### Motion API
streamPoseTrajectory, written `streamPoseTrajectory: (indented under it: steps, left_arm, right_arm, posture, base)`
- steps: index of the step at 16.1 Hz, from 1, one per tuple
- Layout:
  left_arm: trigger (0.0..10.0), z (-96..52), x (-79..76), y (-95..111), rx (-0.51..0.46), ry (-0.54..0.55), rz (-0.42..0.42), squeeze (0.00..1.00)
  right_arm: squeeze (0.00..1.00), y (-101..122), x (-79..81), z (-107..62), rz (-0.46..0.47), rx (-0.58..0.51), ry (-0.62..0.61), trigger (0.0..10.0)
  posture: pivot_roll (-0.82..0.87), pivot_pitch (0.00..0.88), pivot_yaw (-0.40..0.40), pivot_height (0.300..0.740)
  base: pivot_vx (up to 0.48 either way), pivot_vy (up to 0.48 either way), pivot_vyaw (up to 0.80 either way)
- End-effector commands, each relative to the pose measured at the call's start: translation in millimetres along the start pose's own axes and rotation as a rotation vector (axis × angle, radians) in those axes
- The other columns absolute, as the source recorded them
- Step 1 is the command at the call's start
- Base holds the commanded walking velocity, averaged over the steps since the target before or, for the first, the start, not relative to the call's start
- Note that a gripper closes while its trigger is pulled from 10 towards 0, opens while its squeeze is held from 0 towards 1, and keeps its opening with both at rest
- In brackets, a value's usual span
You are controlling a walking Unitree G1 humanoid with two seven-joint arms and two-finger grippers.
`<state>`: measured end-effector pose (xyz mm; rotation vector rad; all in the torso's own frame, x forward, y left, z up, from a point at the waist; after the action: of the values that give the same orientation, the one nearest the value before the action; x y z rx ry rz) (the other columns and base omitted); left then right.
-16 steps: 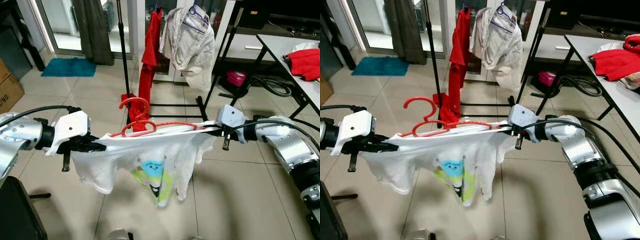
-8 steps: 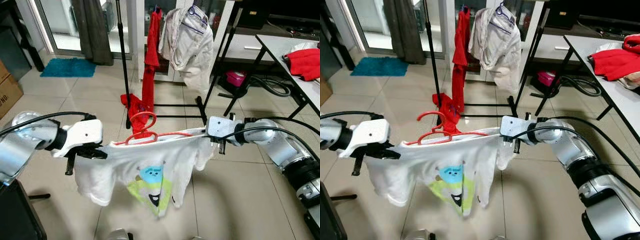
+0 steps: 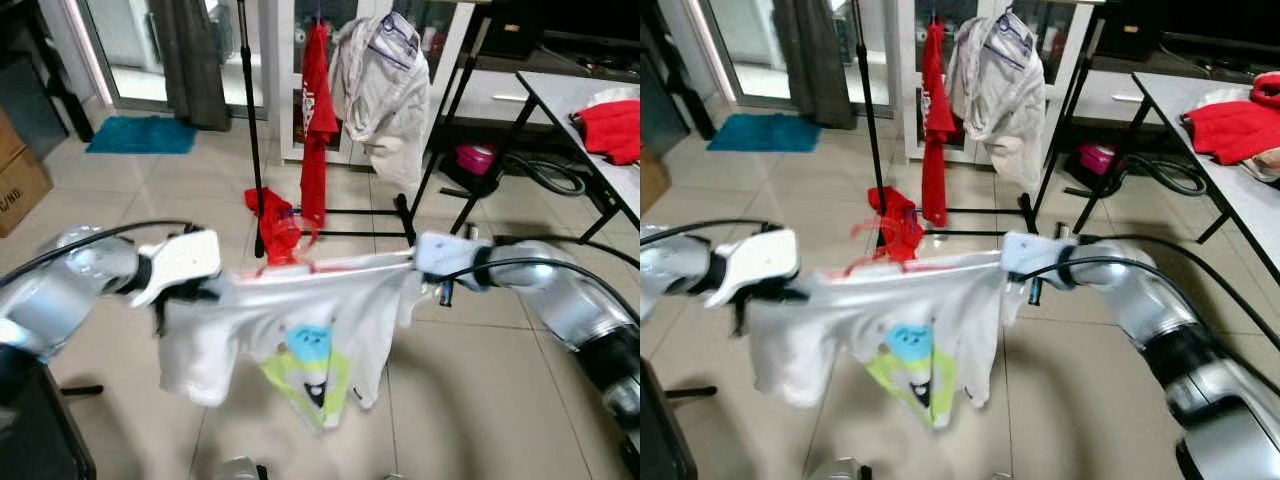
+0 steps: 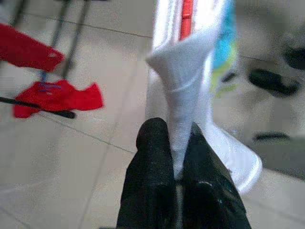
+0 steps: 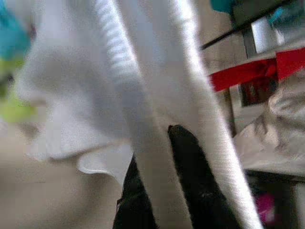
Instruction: Hang hanger
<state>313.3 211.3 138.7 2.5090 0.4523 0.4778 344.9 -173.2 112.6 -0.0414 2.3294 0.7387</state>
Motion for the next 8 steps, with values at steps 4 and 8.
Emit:
streamPoseTrajectory:
  steps: [4,8]
  left_arm:
    - [0.0,-11.4,32.4,-22,0.06,0.186,-0.076,0.0]
    - [0.0,-1.4,38.6,-9,0.033,0.166,-0.055,0.0]
  right_arm:
    - [0.87,-28,4.8,-32.9,0.175,0.087,-0.054,10.0]
    - [1.0,0,18.8,-25.6,0.217,0.014,-0.064,10.0]
  posture:
    - [-0.04,0.0,-0.039,0.74]
    - [-0.05,0.0,-0.03,0.74]
  base:
    - [0.0,0.0,0.0]
    - [0.0,0.0,0.0]
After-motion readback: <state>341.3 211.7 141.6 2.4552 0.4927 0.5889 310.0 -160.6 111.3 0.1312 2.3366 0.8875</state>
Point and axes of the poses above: a point about 5 cm out from each wrist's last joint towards the gripper, its own z axis pointing out of the wrist towards the gripper, its own y axis along the axis of the wrist's last joint, x = y × z, the point moved 3 cm from there along z, pointing out of the wrist towards the gripper, and after that the axes turned 8 degrees about -z, right-handed, at the moved point
